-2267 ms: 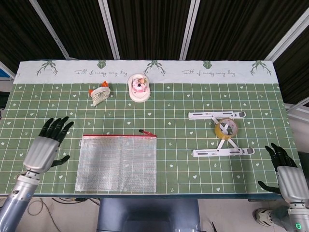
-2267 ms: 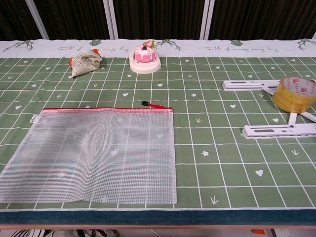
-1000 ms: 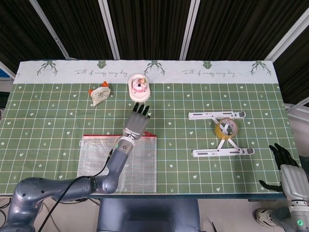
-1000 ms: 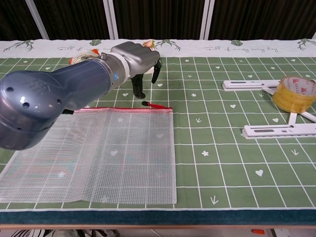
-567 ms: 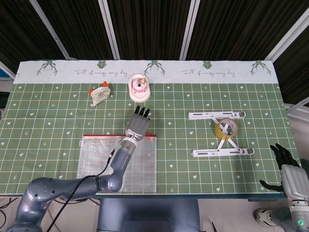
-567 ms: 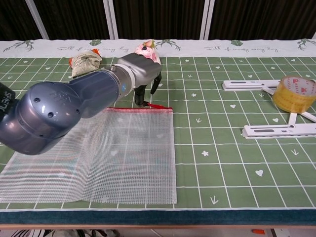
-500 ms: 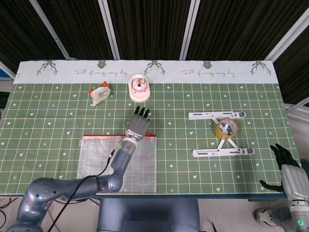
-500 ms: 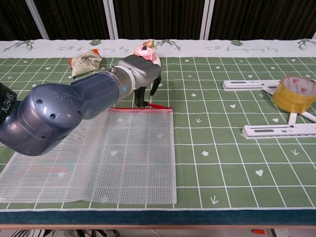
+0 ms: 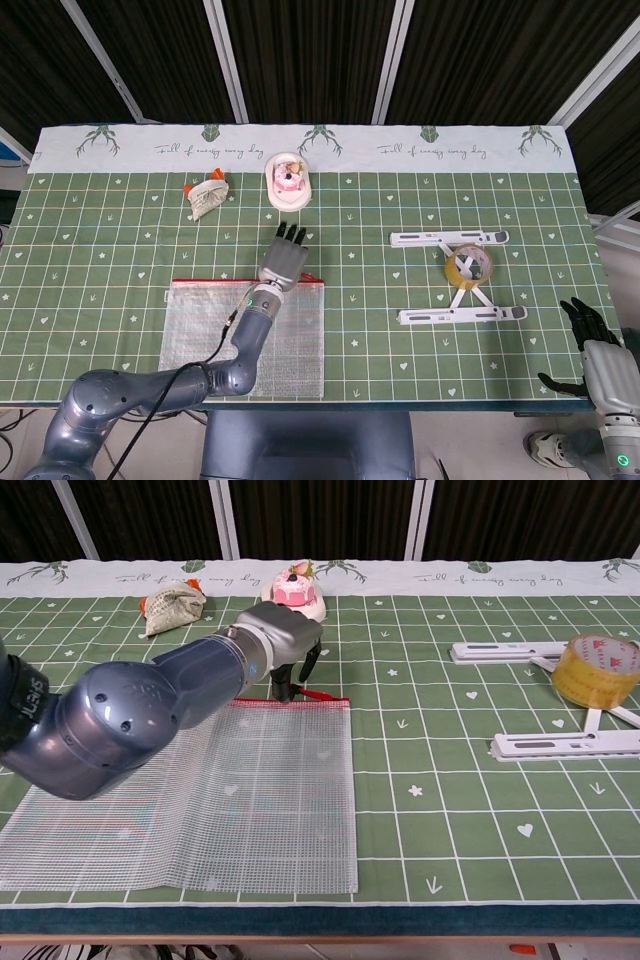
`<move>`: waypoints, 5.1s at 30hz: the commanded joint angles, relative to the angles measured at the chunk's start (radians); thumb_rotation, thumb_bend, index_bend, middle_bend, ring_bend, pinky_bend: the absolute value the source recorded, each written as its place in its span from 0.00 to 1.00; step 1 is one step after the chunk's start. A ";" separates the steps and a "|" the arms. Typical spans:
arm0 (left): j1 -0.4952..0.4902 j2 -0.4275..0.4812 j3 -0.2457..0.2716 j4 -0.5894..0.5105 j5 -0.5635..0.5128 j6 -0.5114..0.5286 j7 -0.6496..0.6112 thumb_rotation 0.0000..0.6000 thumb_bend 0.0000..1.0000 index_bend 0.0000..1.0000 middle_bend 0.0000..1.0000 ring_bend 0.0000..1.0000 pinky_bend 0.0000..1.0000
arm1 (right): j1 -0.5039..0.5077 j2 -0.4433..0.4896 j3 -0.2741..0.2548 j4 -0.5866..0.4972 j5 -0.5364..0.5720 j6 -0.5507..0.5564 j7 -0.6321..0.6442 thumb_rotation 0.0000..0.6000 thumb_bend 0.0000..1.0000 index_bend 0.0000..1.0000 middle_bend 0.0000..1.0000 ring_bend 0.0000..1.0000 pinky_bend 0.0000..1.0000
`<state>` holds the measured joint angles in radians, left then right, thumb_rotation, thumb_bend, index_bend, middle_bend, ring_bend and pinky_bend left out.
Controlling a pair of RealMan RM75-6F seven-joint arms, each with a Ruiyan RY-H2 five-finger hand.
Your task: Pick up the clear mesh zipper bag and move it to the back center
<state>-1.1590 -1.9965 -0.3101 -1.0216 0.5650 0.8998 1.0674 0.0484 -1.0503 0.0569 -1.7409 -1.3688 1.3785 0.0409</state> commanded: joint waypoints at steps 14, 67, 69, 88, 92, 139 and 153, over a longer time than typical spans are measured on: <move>0.006 0.008 0.015 -0.019 0.008 0.004 -0.030 1.00 0.37 0.54 0.09 0.00 0.00 | 0.000 0.005 -0.002 -0.007 -0.003 -0.002 0.004 1.00 0.19 0.00 0.00 0.00 0.20; -0.180 0.463 -0.217 -0.625 -0.106 0.171 0.026 1.00 0.43 0.57 0.11 0.00 0.00 | 0.590 -0.320 0.527 -0.376 1.056 -0.109 -0.282 1.00 0.36 0.32 0.13 0.06 0.24; -0.187 0.471 -0.213 -0.633 -0.111 0.173 0.025 1.00 0.43 0.57 0.11 0.00 0.00 | 0.625 -0.343 0.546 -0.359 1.100 -0.096 -0.291 1.00 0.36 0.33 0.13 0.06 0.24; -0.249 0.486 -0.179 -0.639 -0.142 0.183 -0.018 1.00 0.43 0.58 0.11 0.00 0.00 | 0.816 -0.472 0.637 -0.240 1.272 -0.046 -0.322 1.00 0.40 0.43 0.16 0.06 0.24; -0.255 0.487 -0.167 -0.635 -0.143 0.185 -0.032 1.00 0.43 0.58 0.11 0.00 0.00 | 0.827 -0.481 0.640 -0.227 1.274 -0.037 -0.320 1.00 0.40 0.46 0.19 0.07 0.24; -0.288 0.539 -0.099 -0.661 -0.161 0.217 -0.104 1.00 0.43 0.58 0.10 0.00 0.00 | 0.878 -0.519 0.675 -0.169 1.337 -0.017 -0.312 1.00 0.45 0.57 0.22 0.07 0.24; -0.290 0.551 -0.087 -0.663 -0.158 0.216 -0.123 1.00 0.43 0.58 0.10 0.00 0.00 | 0.887 -0.519 0.691 -0.173 1.349 -0.006 -0.317 1.00 0.50 0.59 0.23 0.07 0.24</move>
<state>-1.4491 -1.4451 -0.3973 -1.6843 0.4065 1.1153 0.9444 0.9354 -1.5694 0.7477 -1.9140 -0.0198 1.3720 -0.2761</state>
